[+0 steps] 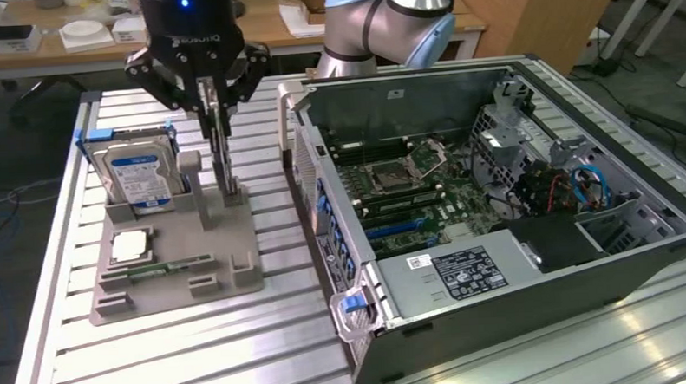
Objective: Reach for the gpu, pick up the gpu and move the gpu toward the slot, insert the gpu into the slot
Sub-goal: 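Pick up the gpu and move the gpu toward the slot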
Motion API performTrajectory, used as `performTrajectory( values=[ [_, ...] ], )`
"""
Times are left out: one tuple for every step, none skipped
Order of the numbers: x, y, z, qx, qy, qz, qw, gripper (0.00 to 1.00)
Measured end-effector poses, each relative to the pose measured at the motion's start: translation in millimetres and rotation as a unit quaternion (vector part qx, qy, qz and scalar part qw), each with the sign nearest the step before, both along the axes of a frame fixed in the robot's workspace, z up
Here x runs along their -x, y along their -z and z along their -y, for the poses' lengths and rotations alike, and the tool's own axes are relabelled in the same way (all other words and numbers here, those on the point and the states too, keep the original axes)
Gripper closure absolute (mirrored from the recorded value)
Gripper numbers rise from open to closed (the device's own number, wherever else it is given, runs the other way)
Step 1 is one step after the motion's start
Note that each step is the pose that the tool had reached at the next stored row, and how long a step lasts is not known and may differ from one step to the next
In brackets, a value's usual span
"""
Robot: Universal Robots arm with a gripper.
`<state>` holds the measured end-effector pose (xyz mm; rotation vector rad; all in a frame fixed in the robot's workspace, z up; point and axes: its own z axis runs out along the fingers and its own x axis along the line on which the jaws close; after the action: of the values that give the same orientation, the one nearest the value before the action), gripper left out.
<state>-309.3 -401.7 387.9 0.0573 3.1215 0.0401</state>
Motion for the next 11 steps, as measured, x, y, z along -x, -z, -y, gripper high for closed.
performTrajectory(
  values=[
    [0.0,-2.5,0.0,0.0,0.0,0.0,1.0,0.74],
    [-0.3,-4.6,0.0,-0.0001,0.0,0.0,1.0,0.74],
    [-1.1,-5.9,0.1,-0.0001,0.0,-0.0001,1.0,0.74],
    [-2.3,-6.2,0.0,-0.0002,0.0,0.0001,1.0,0.74],
    [-4.2,-6.4,0.0,-0.0001,0.0,-0.0001,1.0,0.74],
    [-6.6,-6.5,0.0,-0.0001,0.0,-0.0002,1.0,0.74],
    [-9.2,-6.6,0.0,-0.0001,0.0,-0.0005,1.0,0.74],
    [-11.7,-6.6,0.0,-0.0002,0.0,-0.0008,1.0,0.74],
    [-14.2,-6.9,0.0,-0.0001,0.0,-0.0011,1.0,0.74],
    [-15.1,-8.7,0.0,-0.0001,0.0,-0.0013,1.0,0.74],
    [-15.8,-11.9,0.0,-0.0003,0.0,-0.0013,1.0,0.74]
  ],
)
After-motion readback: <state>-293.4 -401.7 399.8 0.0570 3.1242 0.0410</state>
